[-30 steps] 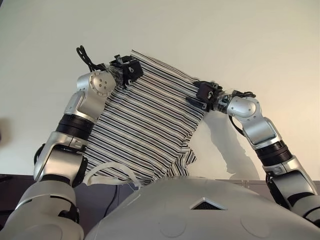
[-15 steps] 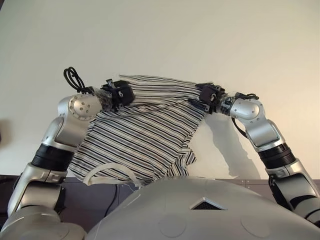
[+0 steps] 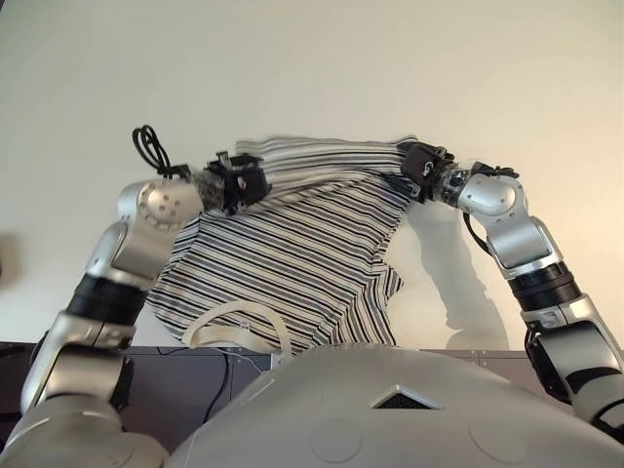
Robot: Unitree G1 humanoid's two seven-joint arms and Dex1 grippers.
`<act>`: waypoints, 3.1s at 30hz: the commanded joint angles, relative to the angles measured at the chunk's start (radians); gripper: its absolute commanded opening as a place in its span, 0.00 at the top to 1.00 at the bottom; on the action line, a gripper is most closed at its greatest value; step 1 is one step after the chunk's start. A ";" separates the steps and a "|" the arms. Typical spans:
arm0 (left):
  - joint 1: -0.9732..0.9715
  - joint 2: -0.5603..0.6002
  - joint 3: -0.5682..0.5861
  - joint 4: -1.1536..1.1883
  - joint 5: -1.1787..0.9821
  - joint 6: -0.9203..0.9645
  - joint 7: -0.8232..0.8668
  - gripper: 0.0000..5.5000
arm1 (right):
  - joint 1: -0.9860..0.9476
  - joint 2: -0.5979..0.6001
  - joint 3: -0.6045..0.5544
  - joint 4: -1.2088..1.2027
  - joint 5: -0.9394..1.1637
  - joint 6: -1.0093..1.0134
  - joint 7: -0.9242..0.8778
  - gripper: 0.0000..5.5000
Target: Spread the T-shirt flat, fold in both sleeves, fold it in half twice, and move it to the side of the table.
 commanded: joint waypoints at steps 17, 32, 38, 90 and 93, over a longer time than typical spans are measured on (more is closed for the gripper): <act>-0.171 -0.147 0.161 0.045 -0.161 0.121 0.009 0.56 | 0.048 0.012 -0.194 -0.160 0.190 0.016 0.032 0.49; -0.852 -0.420 -0.092 1.193 0.176 -0.226 0.327 0.56 | -0.621 0.242 -0.059 0.982 -0.203 -0.276 -0.679 0.49; -0.755 -0.322 0.078 1.043 0.095 -0.319 0.572 0.56 | -0.220 0.163 -0.171 0.227 -0.009 -0.307 -0.548 0.49; 0.402 -0.252 0.145 -0.207 0.093 0.244 0.350 0.56 | 0.346 -0.255 -0.081 -0.163 -0.120 0.058 -0.028 0.49; 0.411 -0.301 0.207 -0.242 0.040 0.270 0.378 0.56 | 0.335 -0.243 -0.122 -0.205 -0.083 0.017 -0.040 0.49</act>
